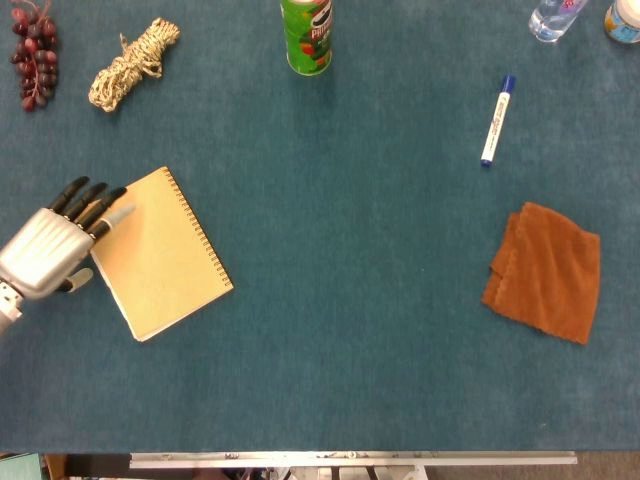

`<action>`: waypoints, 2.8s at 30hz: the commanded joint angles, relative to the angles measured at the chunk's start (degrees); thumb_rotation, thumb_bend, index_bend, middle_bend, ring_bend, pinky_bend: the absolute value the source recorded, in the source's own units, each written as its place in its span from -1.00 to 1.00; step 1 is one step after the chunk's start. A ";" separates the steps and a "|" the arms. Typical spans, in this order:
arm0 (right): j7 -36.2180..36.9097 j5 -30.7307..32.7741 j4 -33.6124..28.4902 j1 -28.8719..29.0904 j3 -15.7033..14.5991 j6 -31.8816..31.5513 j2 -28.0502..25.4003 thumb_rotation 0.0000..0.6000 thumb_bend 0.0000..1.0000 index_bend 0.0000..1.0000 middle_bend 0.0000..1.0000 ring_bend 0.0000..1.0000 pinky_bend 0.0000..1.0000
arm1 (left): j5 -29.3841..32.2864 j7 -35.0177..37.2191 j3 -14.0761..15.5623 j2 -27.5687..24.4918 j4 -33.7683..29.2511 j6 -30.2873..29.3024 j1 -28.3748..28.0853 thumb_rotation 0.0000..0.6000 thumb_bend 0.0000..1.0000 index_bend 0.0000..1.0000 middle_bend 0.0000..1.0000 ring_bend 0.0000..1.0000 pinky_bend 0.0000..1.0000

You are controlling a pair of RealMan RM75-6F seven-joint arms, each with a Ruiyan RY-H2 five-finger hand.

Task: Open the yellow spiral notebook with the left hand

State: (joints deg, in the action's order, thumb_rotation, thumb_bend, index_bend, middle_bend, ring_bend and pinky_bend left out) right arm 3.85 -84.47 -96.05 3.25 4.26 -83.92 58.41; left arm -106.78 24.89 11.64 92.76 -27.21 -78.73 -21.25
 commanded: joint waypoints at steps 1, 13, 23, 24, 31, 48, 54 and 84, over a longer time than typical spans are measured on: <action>0.02 0.08 0.05 -0.07 -0.01 -0.09 -0.01 1.00 -0.50 -0.49 -0.51 -0.87 -0.77 | -0.08 0.62 0.44 0.81 0.54 -0.25 -0.32 1.00 -0.60 -1.00 -1.00 -1.00 -1.00; 0.28 0.50 0.29 -0.46 -0.10 -0.40 0.01 1.00 -0.50 -0.49 -0.51 -0.88 -0.77 | -0.15 1.16 0.47 1.47 -3.45 -2.45 -3.69 1.00 -0.61 -1.00 -1.00 -1.00 -1.00; 1.27 0.90 1.17 -0.94 -0.10 -0.79 0.00 1.00 -0.50 -0.49 -0.51 -0.88 -0.77 | 0.80 -0.58 0.51 1.56 -6.19 -1.02 -4.81 1.00 -0.61 -0.86 -1.00 -1.00 -1.00; 1.32 0.91 1.22 -0.93 -0.10 -0.75 0.03 1.00 -0.50 -0.49 -0.51 -0.88 -0.77 | 1.03 -0.13 0.44 1.61 -6.42 -1.03 -4.76 1.00 -0.61 -0.82 -1.00 -1.00 -1.00; 1.47 0.75 1.38 -1.04 0.09 -1.26 0.24 1.00 -0.50 -0.49 -0.51 -0.88 -0.77 | 3.45 5.67 -0.55 2.27 -9.29 -1.11 -4.09 1.00 -0.50 -0.19 -0.95 -1.00 -1.00; 1.69 0.81 1.89 -1.25 0.63 -2.22 0.64 1.00 -0.50 -0.49 -0.51 -0.88 -0.77 | 5.84 7.73 -1.28 1.00 -18.57 2.91 -5.44 1.00 -0.06 0.47 -0.50 -1.00 -1.00; 2.09 0.65 2.15 -1.36 0.73 -2.56 0.74 1.00 -0.50 -0.49 -0.51 -0.88 -0.77 | 5.79 9.04 -0.98 -1.99 -22.03 3.05 -6.02 1.00 -0.06 0.56 -0.42 -1.00 -1.00; 3.11 0.34 3.45 -1.42 0.58 -2.57 2.05 1.00 -0.50 -0.49 -0.51 -0.88 -0.77 | -1.36 -4.38 -1.62 -20.10 -51.21 7.74 -14.05 1.00 -0.06 0.50 -0.44 -1.00 -1.00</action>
State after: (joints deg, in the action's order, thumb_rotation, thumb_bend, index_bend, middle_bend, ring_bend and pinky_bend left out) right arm 6.75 -84.24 -92.81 1.94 4.88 -86.45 60.43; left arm -107.84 22.21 11.45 72.02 -76.30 -73.95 -32.86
